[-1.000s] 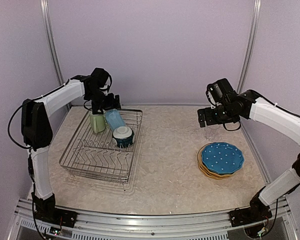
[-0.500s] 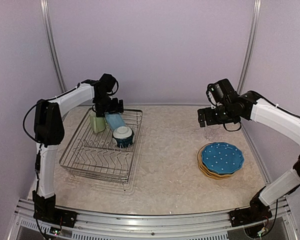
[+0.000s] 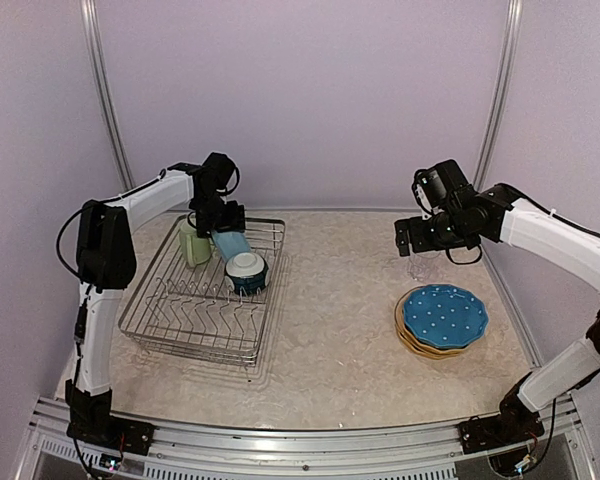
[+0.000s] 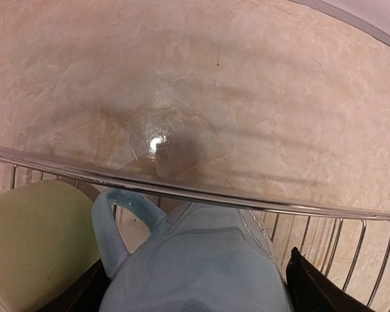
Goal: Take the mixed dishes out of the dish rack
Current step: Grab the cup from the dish rack.
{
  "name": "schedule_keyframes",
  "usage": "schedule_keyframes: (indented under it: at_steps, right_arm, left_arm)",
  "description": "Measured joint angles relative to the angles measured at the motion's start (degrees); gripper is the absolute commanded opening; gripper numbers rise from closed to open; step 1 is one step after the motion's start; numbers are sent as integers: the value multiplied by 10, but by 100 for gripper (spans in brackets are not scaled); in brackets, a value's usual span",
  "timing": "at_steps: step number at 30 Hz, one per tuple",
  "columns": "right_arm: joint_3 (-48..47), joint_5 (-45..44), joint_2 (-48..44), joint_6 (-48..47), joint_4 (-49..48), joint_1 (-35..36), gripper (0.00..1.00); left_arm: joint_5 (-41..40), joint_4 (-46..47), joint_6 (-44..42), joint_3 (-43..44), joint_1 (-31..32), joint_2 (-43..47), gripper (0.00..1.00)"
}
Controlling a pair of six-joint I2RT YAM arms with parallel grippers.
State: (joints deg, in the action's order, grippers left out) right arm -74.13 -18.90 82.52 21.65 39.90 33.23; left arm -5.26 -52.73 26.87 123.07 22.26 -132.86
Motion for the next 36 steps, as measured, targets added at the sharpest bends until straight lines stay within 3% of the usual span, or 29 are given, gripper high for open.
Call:
schedule_keyframes:
  at_steps: [10, 20, 32, 36]
  right_arm:
    - [0, 7, -1, 6, 0, 0, 100]
    - [0, 12, -8, 18, 0, 0, 100]
    - [-43, 21, 18, 51, 3, 38, 100]
    - [-69, 36, 40, 69, -9, 64, 100]
  left_arm:
    - [4, 1, -17, 0, 1, 1, 56]
    - [2, -17, -40, 0, 14, 21, 48]
    - [16, -31, -61, -39, 23, 189, 45]
    - [75, -17, -58, -82, 12, 261, 44]
